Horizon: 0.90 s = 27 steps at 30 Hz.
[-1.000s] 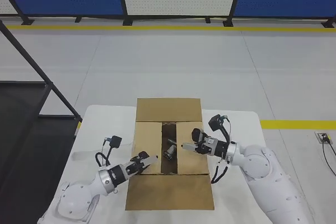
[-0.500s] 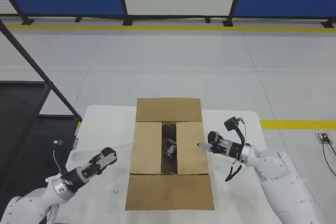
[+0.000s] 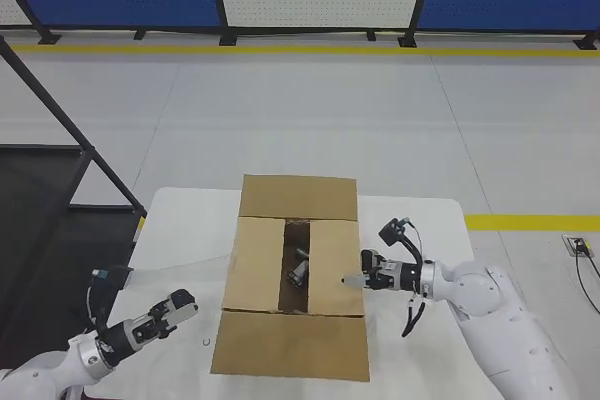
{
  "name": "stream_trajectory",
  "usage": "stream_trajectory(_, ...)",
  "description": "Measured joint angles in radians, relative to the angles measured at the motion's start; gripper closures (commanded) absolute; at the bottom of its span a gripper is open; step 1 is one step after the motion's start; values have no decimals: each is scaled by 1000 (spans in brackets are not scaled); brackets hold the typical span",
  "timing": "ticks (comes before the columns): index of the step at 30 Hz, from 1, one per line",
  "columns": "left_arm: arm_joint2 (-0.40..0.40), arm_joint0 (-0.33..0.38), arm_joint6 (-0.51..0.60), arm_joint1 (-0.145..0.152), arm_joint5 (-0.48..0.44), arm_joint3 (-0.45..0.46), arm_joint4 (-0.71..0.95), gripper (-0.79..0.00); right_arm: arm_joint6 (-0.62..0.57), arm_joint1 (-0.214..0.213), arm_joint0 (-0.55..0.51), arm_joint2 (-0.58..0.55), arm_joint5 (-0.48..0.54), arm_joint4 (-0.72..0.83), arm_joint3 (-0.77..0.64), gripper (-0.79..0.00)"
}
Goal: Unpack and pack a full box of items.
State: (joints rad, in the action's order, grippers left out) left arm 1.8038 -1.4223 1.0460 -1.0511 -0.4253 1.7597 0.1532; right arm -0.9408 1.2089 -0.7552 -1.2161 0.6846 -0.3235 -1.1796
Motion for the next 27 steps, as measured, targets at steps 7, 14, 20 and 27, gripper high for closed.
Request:
stream_trajectory(7, 25, -10, 12, 12, 7, -22, -29, -785, -34, -4, -8, 43, 48, 30, -45, -785)
stream_trajectory(14, 86, -32, -59, 20, 26, -2, -19, -785, 26, -13, -14, 19, -4, 37, -72, -785)
stream_trajectory(20, 88, -34, -79, 19, 31, 1, -22, -785, 20, -13, -14, 19, 1, 37, -71, -785)
stream_trajectory(27, 66, -37, -26, 26, 60, -4, -48, -785, 117, -9, -14, 22, -42, 49, -53, -785)
